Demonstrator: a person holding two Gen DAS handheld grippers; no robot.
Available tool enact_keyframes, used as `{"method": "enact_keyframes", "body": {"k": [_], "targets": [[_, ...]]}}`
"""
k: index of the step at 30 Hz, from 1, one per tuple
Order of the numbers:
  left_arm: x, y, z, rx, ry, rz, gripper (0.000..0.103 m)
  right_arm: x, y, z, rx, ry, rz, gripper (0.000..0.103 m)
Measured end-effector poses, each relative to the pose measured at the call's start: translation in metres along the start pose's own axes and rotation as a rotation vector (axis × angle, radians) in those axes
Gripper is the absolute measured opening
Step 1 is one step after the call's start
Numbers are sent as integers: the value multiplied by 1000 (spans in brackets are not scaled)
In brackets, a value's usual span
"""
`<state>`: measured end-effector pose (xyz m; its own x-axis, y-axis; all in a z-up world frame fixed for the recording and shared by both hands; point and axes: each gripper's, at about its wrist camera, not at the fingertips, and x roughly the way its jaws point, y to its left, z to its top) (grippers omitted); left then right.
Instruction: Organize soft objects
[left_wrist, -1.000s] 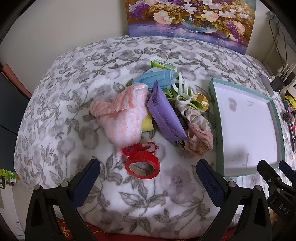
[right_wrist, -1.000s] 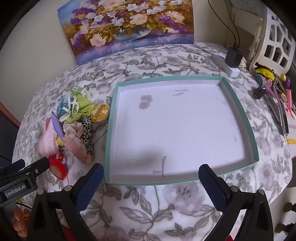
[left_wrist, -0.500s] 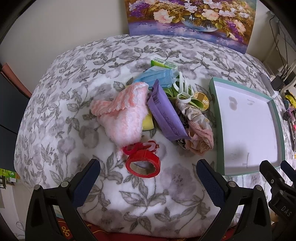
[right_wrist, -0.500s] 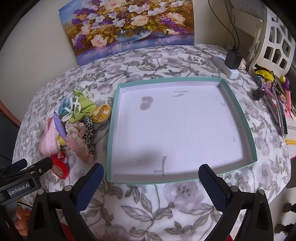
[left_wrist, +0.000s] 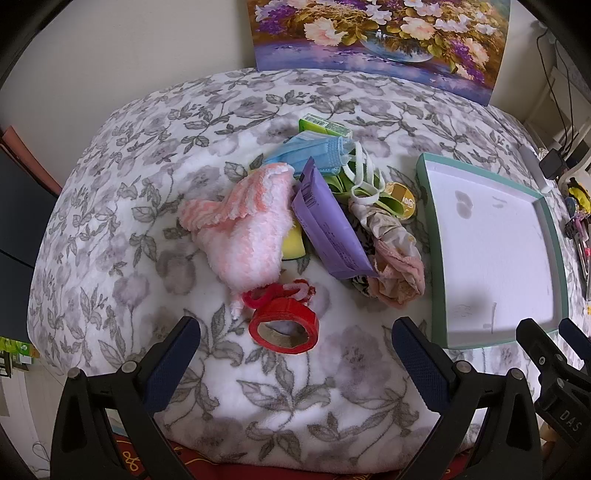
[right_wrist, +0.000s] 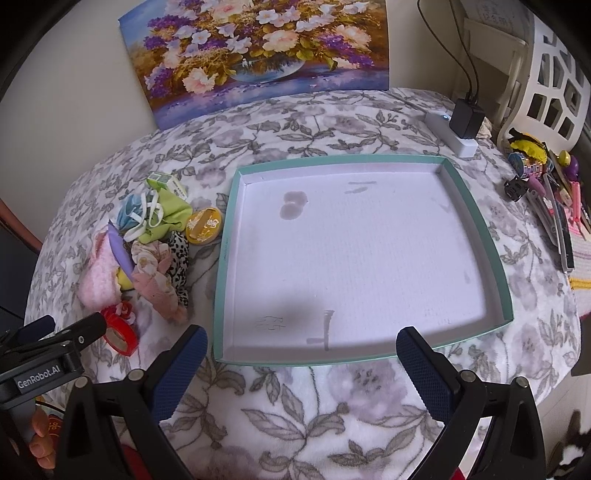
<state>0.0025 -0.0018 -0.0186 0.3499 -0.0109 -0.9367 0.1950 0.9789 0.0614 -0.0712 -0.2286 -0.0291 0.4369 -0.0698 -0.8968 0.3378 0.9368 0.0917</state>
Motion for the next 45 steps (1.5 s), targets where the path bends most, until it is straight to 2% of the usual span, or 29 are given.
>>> {"method": "enact_keyframes", "body": {"k": [35, 39, 45], "targets": [[0, 0, 2, -1, 2, -2, 103, 2, 2, 1, -1, 3, 1, 103], [1, 6, 0, -34, -3, -45, 103, 2, 4, 0, -11, 10, 6, 103], [3, 27, 2, -146, -19, -122, 103, 0, 13, 3, -37, -37, 19, 103]]}}
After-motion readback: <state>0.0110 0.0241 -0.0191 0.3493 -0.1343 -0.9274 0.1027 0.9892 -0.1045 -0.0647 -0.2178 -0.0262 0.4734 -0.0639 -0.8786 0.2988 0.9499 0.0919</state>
